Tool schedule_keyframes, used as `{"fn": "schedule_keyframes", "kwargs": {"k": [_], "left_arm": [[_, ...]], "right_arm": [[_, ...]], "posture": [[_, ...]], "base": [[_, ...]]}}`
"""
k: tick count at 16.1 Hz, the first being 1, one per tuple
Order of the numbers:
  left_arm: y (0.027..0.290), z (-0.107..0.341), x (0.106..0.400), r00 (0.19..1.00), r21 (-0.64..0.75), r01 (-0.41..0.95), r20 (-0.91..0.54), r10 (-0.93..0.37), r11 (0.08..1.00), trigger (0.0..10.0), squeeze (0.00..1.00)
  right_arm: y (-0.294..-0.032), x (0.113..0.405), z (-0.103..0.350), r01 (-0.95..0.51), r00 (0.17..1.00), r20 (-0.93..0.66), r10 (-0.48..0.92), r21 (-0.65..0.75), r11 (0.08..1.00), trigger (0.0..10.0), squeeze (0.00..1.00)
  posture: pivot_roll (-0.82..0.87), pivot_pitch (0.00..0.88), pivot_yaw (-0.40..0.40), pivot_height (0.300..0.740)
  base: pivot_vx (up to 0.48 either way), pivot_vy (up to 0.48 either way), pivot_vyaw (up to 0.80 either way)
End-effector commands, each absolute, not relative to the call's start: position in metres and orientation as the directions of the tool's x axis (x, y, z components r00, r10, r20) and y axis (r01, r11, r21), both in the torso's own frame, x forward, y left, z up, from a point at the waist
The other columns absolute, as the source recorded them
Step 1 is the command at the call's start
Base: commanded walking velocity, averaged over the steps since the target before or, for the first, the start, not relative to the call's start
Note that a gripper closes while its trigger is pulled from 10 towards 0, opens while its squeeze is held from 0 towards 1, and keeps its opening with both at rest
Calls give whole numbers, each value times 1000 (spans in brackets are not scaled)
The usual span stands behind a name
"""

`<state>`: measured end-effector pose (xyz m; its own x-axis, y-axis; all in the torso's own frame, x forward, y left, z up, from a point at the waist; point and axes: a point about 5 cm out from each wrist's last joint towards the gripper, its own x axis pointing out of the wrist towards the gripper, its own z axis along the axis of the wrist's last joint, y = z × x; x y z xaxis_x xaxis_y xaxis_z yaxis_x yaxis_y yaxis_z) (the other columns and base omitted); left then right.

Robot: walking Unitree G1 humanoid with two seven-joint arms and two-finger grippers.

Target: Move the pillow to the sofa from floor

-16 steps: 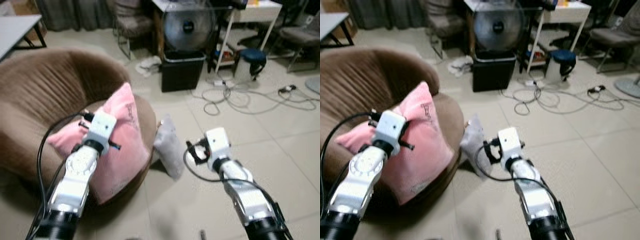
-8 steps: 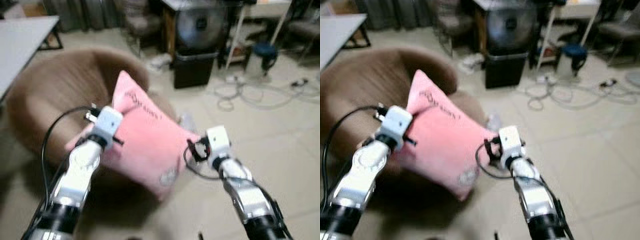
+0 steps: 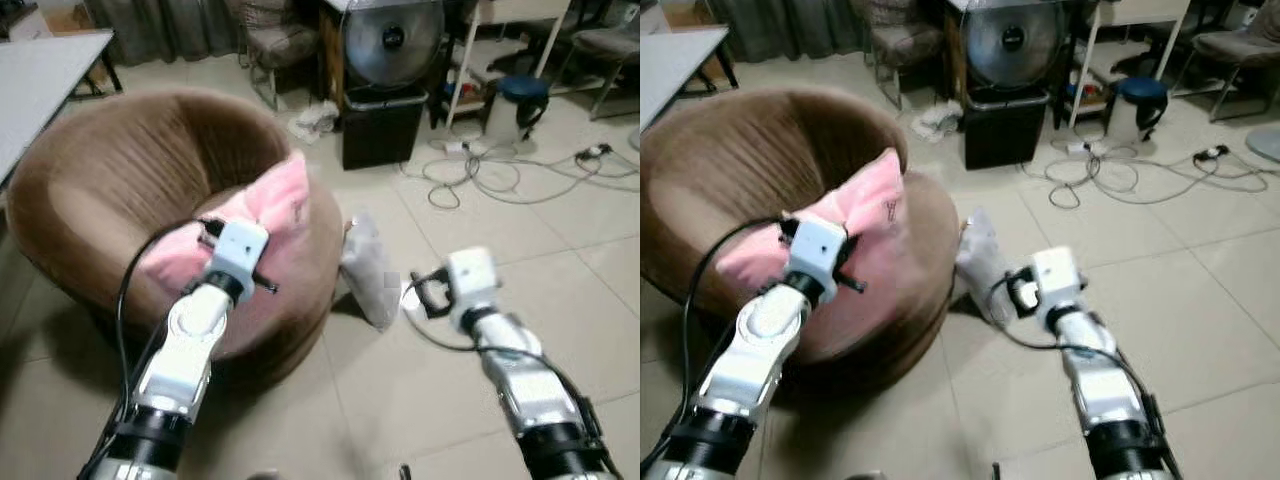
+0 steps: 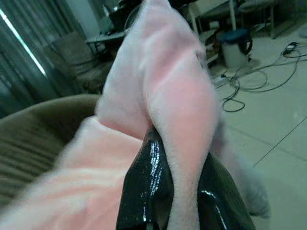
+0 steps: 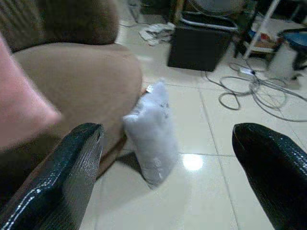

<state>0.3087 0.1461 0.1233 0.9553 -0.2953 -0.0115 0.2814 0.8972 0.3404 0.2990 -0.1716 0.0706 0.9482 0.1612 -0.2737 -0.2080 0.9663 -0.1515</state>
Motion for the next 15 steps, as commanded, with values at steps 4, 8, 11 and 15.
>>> {"fn": "schedule_keyframes", "kwargs": {"k": [4,8,11,15], "left_arm": [[158,131,312,970,328,219,26,-240,919,10000,0],[161,130,312,973,321,212,22,-232,923,10000,0],[161,130,312,973,334,212,16,-231,918,10000,0],[169,131,312,981,346,175,22,-195,922,10000,0]], "right_arm": [[-157,303,72,-259,939,-268,217,-134,957,10000,0],[-154,302,70,-287,930,-281,236,-156,945,10000,0],[-154,303,71,-294,929,-281,242,-160,942,10000,0],[-150,301,69,-351,912,-292,289,-186,918,10000,0]], "posture": [[75,0,40,740],[87,0,27,740],[85,0,28,740],[93,0,25,740]], "base": [[232,0,-389],[341,0,0],[359,0,0],[390,0,317]]}}
